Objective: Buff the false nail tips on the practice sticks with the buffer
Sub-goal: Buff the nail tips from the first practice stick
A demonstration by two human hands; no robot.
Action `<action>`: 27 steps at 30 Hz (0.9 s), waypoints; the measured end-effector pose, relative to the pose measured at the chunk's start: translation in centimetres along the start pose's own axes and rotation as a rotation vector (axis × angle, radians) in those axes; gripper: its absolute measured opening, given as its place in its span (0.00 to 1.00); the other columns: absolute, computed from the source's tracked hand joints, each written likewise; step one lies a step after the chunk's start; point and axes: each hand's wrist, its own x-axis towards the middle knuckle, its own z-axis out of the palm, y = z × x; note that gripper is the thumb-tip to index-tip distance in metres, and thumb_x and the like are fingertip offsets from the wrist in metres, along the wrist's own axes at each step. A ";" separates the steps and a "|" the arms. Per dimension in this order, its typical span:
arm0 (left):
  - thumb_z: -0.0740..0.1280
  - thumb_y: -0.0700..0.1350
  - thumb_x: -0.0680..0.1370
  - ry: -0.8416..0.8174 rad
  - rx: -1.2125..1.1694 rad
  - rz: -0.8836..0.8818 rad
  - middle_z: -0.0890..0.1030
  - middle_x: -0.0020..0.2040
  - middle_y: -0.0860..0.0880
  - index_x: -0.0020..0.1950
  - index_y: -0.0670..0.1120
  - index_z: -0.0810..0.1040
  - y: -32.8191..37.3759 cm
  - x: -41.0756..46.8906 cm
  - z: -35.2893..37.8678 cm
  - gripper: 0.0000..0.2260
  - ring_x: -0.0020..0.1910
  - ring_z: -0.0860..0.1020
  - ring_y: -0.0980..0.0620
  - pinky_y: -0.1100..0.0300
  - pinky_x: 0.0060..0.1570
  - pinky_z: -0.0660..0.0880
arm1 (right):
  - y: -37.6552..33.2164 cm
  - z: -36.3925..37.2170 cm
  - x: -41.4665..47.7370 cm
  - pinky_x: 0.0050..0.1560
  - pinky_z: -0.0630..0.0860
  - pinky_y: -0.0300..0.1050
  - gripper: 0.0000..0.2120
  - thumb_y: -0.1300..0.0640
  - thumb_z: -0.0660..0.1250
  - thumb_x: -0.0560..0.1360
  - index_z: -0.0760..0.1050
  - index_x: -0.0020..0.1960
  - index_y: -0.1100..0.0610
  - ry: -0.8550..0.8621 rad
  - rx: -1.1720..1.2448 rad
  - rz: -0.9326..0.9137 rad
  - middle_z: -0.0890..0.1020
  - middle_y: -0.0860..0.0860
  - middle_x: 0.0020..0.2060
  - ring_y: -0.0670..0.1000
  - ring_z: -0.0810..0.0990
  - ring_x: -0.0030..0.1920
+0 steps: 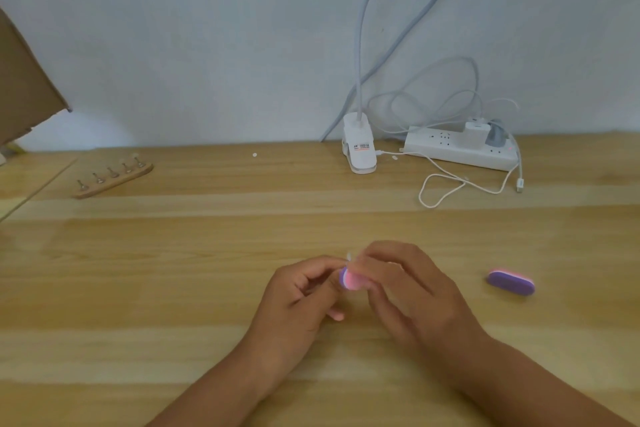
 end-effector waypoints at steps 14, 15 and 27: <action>0.68 0.48 0.75 0.009 -0.005 0.005 0.84 0.41 0.49 0.47 0.47 0.85 0.2 -0.1 0.0 0.08 0.42 0.80 0.55 0.61 0.35 0.77 | 0.2 -0.3 0.4 0.60 0.72 0.36 0.13 0.63 0.63 0.78 0.81 0.59 0.63 0.060 -0.009 0.157 0.78 0.54 0.55 0.48 0.78 0.56; 0.70 0.48 0.74 0.005 0.004 0.015 0.85 0.42 0.47 0.48 0.47 0.86 0.2 -0.1 0.0 0.08 0.40 0.79 0.54 0.61 0.35 0.77 | -0.1 -0.2 0.2 0.61 0.73 0.37 0.13 0.64 0.63 0.79 0.81 0.60 0.63 0.018 0.015 0.093 0.78 0.55 0.56 0.49 0.78 0.57; 0.75 0.44 0.69 0.081 0.024 0.052 0.83 0.43 0.43 0.43 0.46 0.87 0.1 0.1 0.0 0.05 0.39 0.79 0.49 0.61 0.33 0.77 | 0.5 0.0 0.3 0.55 0.77 0.42 0.13 0.64 0.63 0.78 0.82 0.58 0.63 0.037 0.052 0.116 0.80 0.56 0.53 0.50 0.79 0.54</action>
